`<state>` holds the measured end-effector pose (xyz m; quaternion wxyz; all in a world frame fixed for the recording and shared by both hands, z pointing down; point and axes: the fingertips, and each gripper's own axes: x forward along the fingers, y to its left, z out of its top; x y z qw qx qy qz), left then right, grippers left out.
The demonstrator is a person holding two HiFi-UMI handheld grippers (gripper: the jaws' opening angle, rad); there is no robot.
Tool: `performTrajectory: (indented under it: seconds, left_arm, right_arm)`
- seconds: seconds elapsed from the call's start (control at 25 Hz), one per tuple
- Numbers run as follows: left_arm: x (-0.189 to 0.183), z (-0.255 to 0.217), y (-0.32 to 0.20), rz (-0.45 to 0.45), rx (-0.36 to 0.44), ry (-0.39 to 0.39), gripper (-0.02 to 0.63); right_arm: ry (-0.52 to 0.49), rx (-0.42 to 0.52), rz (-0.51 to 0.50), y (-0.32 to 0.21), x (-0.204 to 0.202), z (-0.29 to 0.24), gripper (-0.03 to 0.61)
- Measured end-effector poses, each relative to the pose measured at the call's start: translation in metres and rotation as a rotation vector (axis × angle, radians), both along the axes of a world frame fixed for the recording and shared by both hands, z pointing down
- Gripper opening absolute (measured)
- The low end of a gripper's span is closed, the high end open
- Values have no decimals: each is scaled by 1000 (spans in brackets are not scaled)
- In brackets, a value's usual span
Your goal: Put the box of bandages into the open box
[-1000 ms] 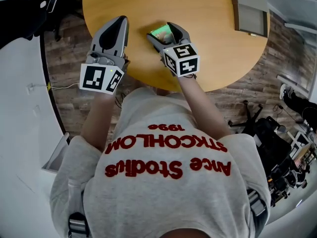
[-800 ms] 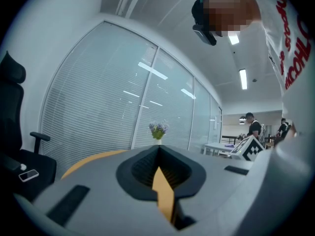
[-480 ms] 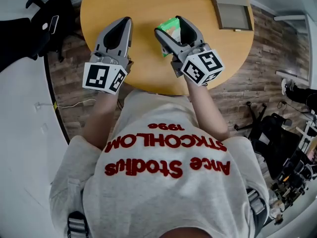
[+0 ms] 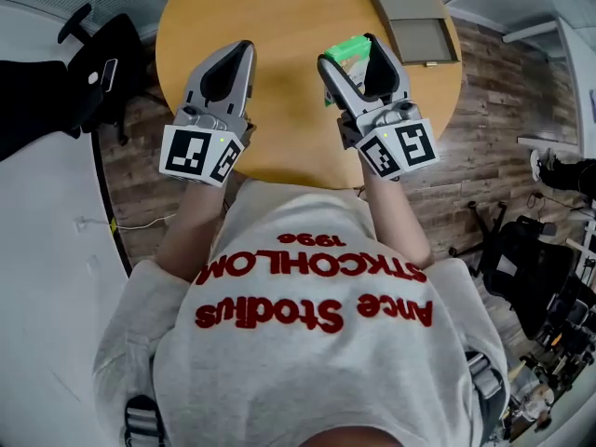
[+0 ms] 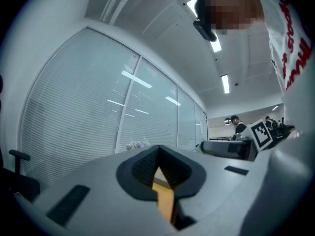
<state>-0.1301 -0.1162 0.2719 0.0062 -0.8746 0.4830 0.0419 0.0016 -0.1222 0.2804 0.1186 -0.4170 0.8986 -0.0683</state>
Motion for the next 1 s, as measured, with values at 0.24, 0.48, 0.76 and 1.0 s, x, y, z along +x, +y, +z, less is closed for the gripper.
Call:
performTrajectory:
  seconds: [0.24, 0.48, 0.76, 1.0]
  left_arm:
    - [-2, -5, 0, -3, 13, -9, 3]
    - [3, -5, 1, -8, 17, -14, 3]
    - [10, 0, -6, 2, 3, -16, 3]
    - [25, 11, -20, 36, -19, -8, 3]
  right_arm:
    - [32, 66, 91, 9, 22, -13, 362]
    - [42, 74, 139, 12, 48, -15, 362]
    - [40, 67, 175, 8, 62, -13, 362]
    - [50, 39, 242, 7, 83, 0, 362]
